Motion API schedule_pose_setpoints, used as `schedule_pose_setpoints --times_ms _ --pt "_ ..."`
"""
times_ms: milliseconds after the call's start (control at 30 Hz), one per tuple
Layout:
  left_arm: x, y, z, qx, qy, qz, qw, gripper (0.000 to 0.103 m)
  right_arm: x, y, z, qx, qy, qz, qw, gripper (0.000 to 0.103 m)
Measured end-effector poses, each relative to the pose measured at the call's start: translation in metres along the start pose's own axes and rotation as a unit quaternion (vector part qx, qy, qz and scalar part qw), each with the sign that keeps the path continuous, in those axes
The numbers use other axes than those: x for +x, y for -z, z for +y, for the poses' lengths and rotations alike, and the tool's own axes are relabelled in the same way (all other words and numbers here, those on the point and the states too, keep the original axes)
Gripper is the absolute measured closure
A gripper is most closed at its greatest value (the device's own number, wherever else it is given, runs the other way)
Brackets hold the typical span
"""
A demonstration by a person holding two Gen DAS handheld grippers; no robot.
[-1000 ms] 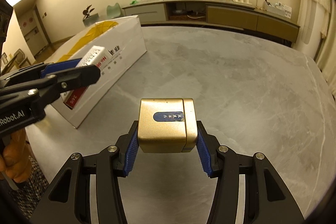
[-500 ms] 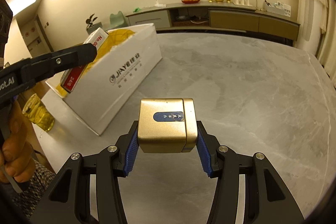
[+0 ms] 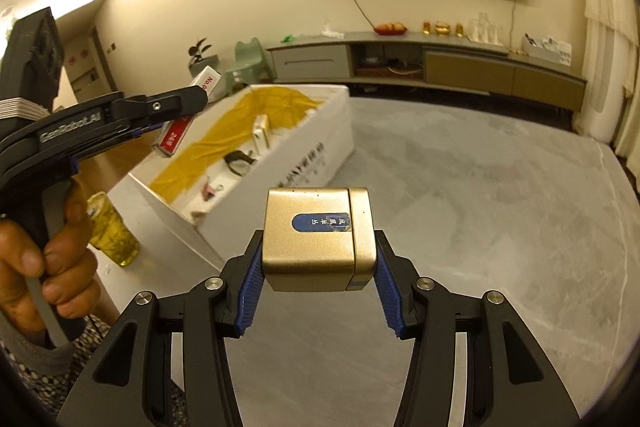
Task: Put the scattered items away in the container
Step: 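Carry the staples box and gold box over the white box with both tools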
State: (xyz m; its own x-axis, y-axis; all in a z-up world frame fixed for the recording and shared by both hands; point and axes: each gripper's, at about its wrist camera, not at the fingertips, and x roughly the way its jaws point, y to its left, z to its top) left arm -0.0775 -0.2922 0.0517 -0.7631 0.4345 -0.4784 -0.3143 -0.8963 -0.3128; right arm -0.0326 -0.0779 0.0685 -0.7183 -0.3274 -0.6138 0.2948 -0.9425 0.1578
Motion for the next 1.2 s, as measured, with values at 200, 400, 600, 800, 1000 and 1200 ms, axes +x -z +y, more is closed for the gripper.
schedule_pose_setpoints --times_ms 200,400,600,800,1000,1200 --pt "-0.011 -0.009 0.032 -0.028 -0.011 -0.018 0.9994 0.064 0.001 -0.015 0.021 -0.019 -0.010 -0.010 1.000 0.050" --pt "-0.016 -0.012 0.055 -0.048 -0.017 -0.024 0.9984 0.064 0.001 -0.031 0.041 -0.035 -0.021 -0.020 0.999 0.050" --pt "-0.023 -0.014 0.069 -0.060 -0.020 -0.034 0.9974 0.064 0.006 -0.045 0.058 -0.048 -0.034 -0.028 0.998 0.050" --pt "-0.030 -0.016 0.083 -0.079 -0.020 -0.043 0.9958 0.064 0.015 -0.058 0.079 -0.069 -0.046 -0.030 0.996 0.050" --pt "-0.024 -0.015 0.095 -0.096 -0.022 -0.035 0.9945 0.064 0.028 -0.071 0.093 -0.088 -0.047 -0.030 0.995 0.050" --pt "-0.017 -0.014 0.109 -0.123 -0.028 -0.025 0.9917 0.064 0.042 -0.080 0.101 -0.100 -0.048 -0.023 0.994 0.050"
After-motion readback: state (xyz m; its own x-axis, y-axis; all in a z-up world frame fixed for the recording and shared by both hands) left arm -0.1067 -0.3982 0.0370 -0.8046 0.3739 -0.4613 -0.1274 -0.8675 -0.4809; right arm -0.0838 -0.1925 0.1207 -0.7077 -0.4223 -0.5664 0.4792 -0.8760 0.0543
